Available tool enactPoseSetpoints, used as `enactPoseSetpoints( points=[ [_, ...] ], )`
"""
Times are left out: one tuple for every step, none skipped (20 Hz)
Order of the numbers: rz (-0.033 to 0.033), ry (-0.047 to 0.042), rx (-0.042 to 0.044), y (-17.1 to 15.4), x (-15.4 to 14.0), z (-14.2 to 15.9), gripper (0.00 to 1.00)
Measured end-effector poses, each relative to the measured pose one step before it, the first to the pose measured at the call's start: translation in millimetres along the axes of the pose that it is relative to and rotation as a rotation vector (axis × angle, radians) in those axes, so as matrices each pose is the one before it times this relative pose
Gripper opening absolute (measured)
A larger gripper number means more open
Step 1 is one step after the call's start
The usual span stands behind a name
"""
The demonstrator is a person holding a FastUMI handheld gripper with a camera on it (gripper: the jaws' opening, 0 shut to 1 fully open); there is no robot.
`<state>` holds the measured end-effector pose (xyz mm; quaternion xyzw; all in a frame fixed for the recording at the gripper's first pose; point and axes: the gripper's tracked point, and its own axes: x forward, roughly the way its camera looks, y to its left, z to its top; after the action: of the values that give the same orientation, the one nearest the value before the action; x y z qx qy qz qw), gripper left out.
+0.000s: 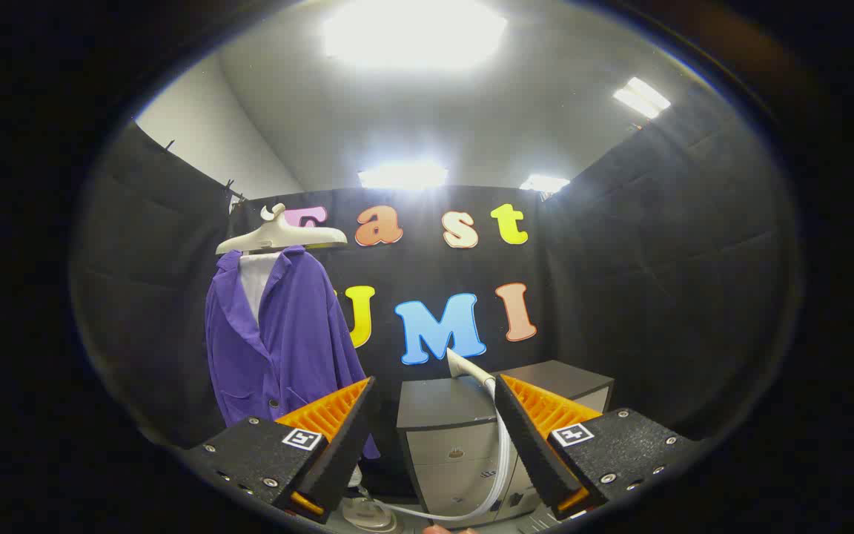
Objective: Iron the clothes twice with a garment steamer, once on the left side and once on the right side.
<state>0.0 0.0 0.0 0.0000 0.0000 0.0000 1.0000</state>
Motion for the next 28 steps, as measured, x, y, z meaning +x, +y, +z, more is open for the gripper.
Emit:
enactPoseSetpoints(
  points=[
    [-0.00035, 0.00304, -0.00093, -0.06, -1.15, -0.64, 0.96],
    [0.00075, 0.00391, 0.00093, -0.83, -2.04, -0.64, 0.96],
    [0.00114, 0.00204, 0.00134, -0.39, -1.47, 0.25, 0.96],
    [-0.00382, -0.00385, -0.00077, -2.11, -1.11, 1.83, 0.96],
    [-0.00539, -0.00491, -0.00237, -2.71, -1.36, 2.57, 0.96],
    [-0.00364, -0.00512, -0.00152, -2.18, -0.68, 2.23, 0.96],
    [-0.00539, -0.00237, -0.00153, -1.94, -0.60, 1.39, 0.96],
    [-0.00354, -0.00055, 0.00033, -2.43, -0.39, 0.66, 0.96],
    [-0.00344, 0.00180, 0.00167, -1.58, -0.21, 0.20, 0.96],
    [-0.00242, -0.00010, 0.00221, -1.21, -0.08, 0.48, 0.96],
    [-0.00211, -0.00085, 0.00048, -1.14, -0.63, 1.06, 0.96],
    [0.00068, 0.00053, -0.00028, -0.28, -0.14, 0.65, 0.96],
    [0.00138, 0.00032, -0.00008, -0.36, 0.16, 0.63, 0.96],
    [0.00170, 0.00295, 0.00101, -1.01, 0.53, -0.81, 0.96],
    [0.00785, 0.00464, 0.00159, 0.68, 0.58, -0.93, 0.96],
    [0.00736, 0.00560, 0.00200, 1.15, 0.98, -1.67, 0.96],
    [0.00524, 0.00628, 0.00285, 0.07, 1.33, -1.69, 0.96],
    [0.00502, 0.00471, 0.00099, -1.27, 1.53, -1.10, 0.96],
    [0.00561, 0.00584, -0.00022, -0.62, 2.09, -0.08, 0.96],
    [0.00745, 0.00571, 0.00038, -0.20, 2.10, -0.99, 0.96],
    [0.01195, 0.00225, 0.00166, 0.24, 3.25, 0.97, 0.96],
    [0.01554, -0.00418, 0.00310, 0.75, 3.38, 2.89, 0.96],
    [0.01707, -0.00765, 0.00217, 0.11, 4.97, 3.80, 0.96],
    [0.01000, -0.00532, 0.00092, -2.24, 4.94, 2.99, 0.96],
    [0.00670, -0.00159, -0.00050, -3.93, 6.61, 2.73, 0.96],
    [0.00376, 0.00116, 0.00195, -4.84, 7.66, 0.91, 0.96],
    [0.00556, 0.00229, 0.00179, -4.33, 9.35, 1.72, 0.96],
    [0.00285, 0.00443, 0.00137, -5.73, 11.12, 1.69, 0.96]
  ],
)
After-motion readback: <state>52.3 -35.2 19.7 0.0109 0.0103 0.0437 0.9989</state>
